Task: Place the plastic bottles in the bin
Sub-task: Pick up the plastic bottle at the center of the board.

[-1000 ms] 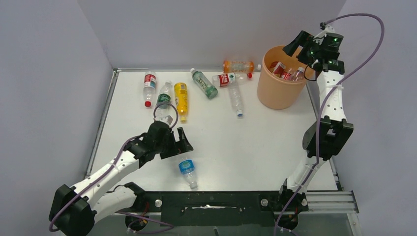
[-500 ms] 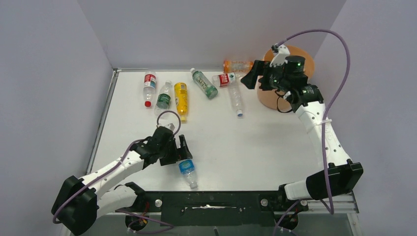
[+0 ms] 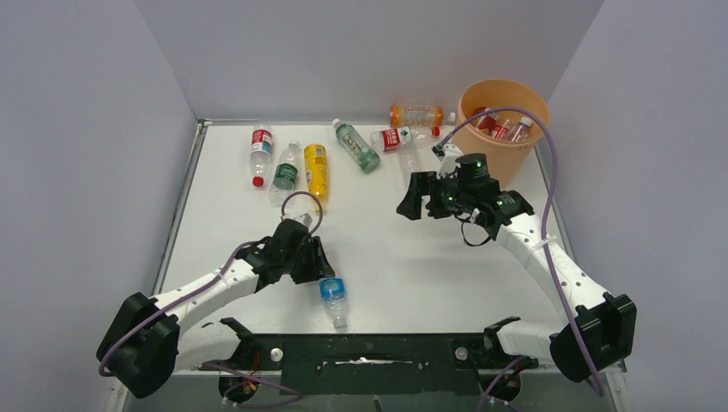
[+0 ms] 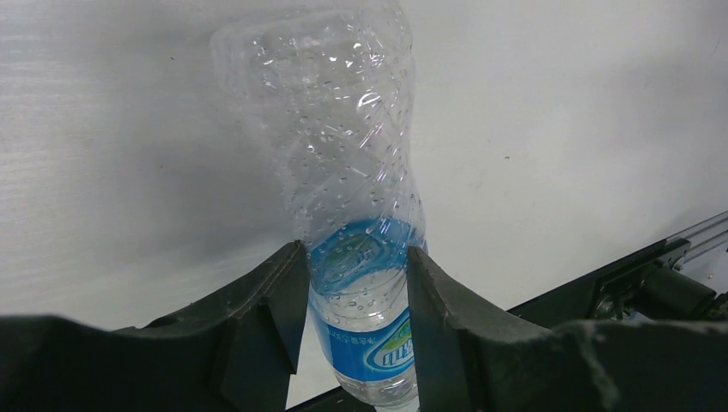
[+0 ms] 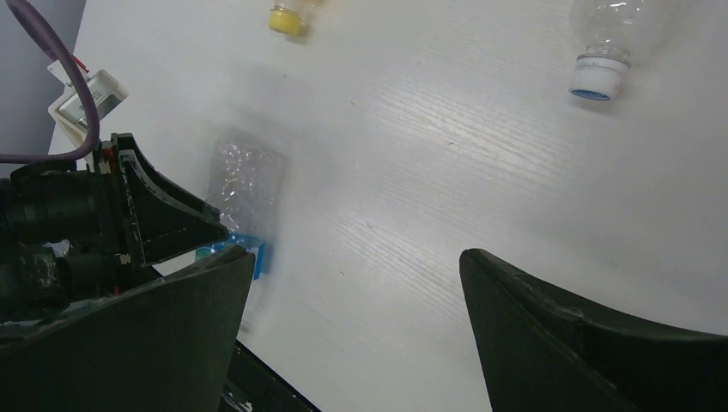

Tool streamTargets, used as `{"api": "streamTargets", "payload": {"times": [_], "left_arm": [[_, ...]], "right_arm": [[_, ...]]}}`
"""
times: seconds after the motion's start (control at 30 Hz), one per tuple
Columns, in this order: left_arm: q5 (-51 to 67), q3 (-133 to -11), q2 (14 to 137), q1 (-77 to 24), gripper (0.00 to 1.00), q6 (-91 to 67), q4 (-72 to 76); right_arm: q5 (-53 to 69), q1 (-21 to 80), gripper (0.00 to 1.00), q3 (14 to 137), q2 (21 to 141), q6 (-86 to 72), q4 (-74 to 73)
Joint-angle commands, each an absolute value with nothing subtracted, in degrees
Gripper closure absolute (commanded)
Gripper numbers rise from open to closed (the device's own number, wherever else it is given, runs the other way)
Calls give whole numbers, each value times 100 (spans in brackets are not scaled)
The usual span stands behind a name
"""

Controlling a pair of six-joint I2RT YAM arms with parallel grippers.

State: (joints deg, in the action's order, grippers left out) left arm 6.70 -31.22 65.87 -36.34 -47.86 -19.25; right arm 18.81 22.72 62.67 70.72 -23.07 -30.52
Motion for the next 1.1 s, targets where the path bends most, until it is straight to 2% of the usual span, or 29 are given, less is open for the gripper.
{"api": "streamTargets", "payload": {"times": [0.0, 0.47, 1.07], "left_arm": [[726, -3364, 6502, -3685, 62, -4761, -1668], [1841, -3651, 5929, -3729, 63, -4714, -520], [2902, -3673, 6032, -4099, 62, -4877, 890]], "right_arm": [[1926, 2320, 5, 6155, 6786, -2417, -2667], [3589, 2514, 5, 5573, 7097, -3431, -1217], [3835, 2982, 4, 5606, 7725, -3882, -558]]}}
